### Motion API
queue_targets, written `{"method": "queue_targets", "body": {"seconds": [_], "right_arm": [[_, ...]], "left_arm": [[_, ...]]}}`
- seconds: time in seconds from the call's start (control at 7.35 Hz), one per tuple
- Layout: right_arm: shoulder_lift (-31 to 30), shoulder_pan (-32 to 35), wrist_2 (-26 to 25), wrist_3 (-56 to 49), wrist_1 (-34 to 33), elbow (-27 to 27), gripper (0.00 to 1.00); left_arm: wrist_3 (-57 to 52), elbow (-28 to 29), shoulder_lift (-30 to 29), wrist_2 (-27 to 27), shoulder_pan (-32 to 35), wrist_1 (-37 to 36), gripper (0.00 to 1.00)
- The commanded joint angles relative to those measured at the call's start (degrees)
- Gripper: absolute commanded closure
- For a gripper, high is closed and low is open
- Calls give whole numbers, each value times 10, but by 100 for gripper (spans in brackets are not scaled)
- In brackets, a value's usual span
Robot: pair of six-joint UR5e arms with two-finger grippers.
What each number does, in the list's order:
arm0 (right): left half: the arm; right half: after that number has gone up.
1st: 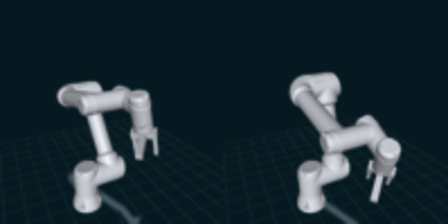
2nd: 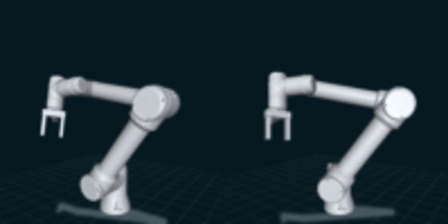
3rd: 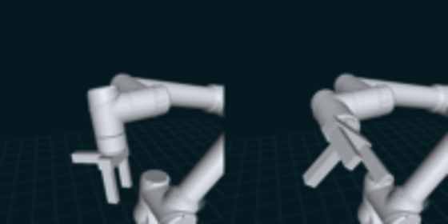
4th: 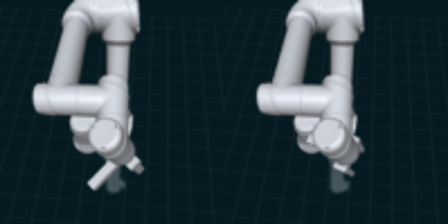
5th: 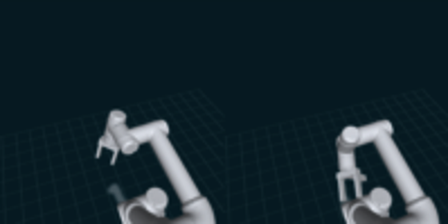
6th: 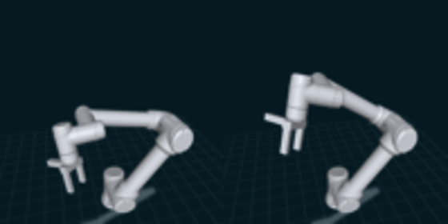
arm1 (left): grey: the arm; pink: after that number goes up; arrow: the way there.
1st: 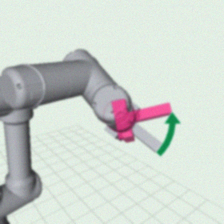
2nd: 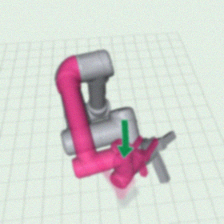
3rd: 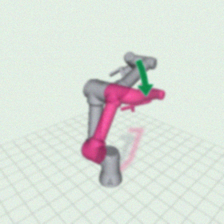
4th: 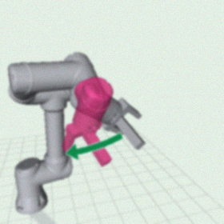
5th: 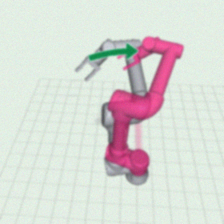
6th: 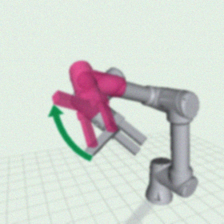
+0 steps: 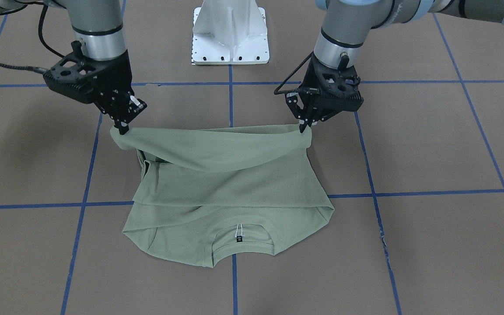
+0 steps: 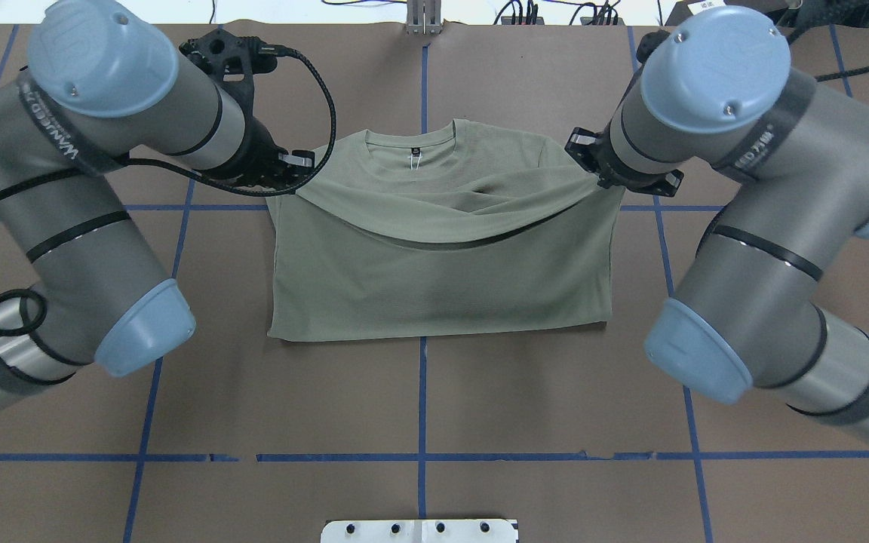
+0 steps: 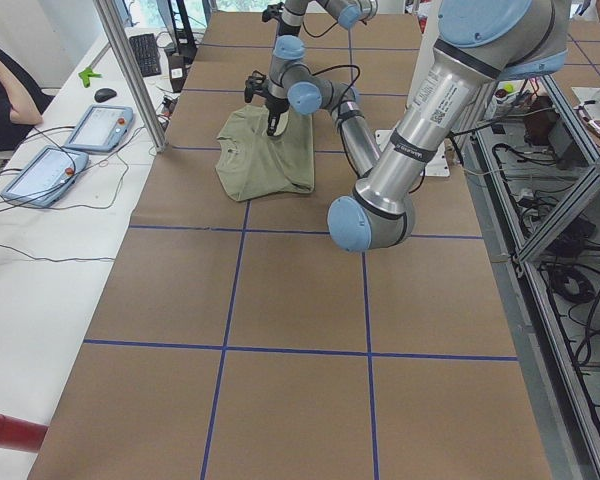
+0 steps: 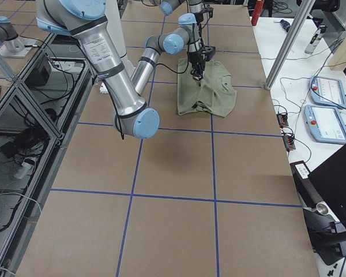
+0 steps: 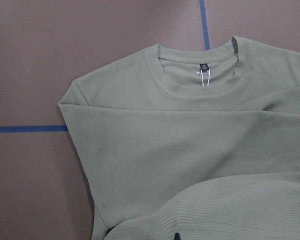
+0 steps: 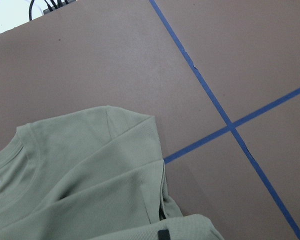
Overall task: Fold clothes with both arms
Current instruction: 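Carry the hem with both grippers over the shirt toward the collar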
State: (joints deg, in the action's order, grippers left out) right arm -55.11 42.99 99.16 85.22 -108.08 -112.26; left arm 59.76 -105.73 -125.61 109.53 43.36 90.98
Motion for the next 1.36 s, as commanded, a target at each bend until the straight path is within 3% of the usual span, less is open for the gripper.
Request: {"method": "queue_targets", "body": {"seconds": [0.0,0.27,0.41,0.95,1.22], "right_arm": [[76,31,2,-27,70,172,100],[110,39,1,-29,228,348,100],[138,39,1,-42,260,417,100],[153,47,2,-90,279,470,100],[153,46,2,-93,305,497,100]], "left_arm": [[-36,121,-14,-3,18,96,100],[-49,192,-17,-12,20,149,100],[-54,223,-22,-17,20,166,100],[-69,321,-50,-20,31,219,100],[-77,336,-50,-20,36,233,100]]}}
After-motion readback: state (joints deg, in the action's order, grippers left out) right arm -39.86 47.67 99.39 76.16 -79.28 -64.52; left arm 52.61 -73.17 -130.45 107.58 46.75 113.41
